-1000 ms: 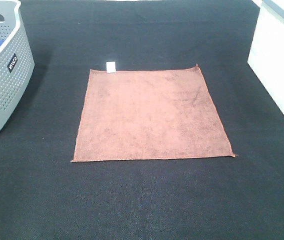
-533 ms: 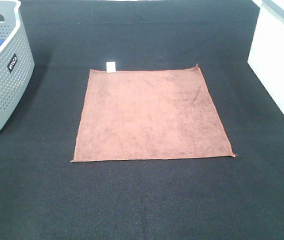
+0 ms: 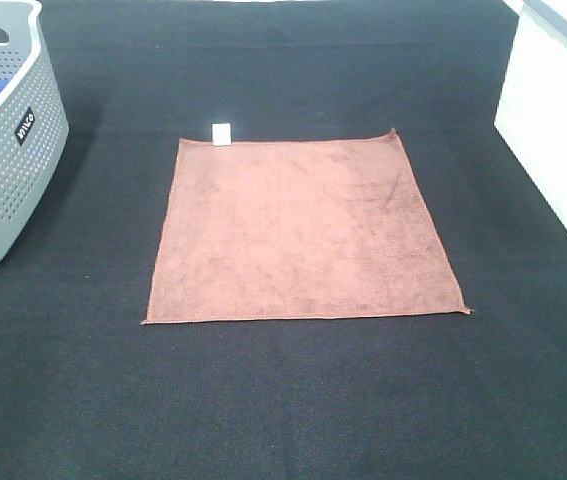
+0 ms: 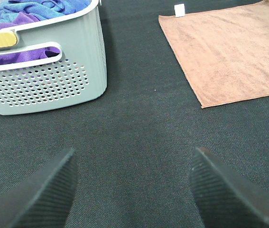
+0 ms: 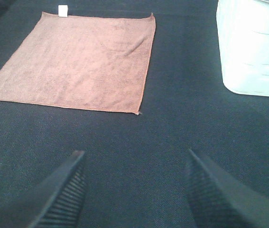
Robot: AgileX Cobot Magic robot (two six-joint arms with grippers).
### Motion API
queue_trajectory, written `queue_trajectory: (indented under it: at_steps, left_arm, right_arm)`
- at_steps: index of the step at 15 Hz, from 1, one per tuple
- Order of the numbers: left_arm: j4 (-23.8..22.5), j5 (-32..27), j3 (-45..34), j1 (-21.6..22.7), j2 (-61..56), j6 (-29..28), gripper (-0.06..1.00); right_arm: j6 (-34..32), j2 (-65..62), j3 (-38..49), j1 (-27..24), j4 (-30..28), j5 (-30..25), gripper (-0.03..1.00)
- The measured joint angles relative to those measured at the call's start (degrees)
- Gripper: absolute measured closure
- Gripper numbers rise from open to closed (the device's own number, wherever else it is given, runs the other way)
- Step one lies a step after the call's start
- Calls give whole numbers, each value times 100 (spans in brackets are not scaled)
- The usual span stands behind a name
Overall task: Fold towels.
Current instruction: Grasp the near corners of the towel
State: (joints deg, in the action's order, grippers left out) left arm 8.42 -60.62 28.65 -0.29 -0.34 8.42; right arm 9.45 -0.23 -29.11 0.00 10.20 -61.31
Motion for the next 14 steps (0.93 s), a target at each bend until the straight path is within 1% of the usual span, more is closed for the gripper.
queue_trajectory:
  at_steps: [14]
  left_arm:
    - [0,0,0,0,0,0,29]
  right_arm:
    - [0,0,0,0,0,0,39]
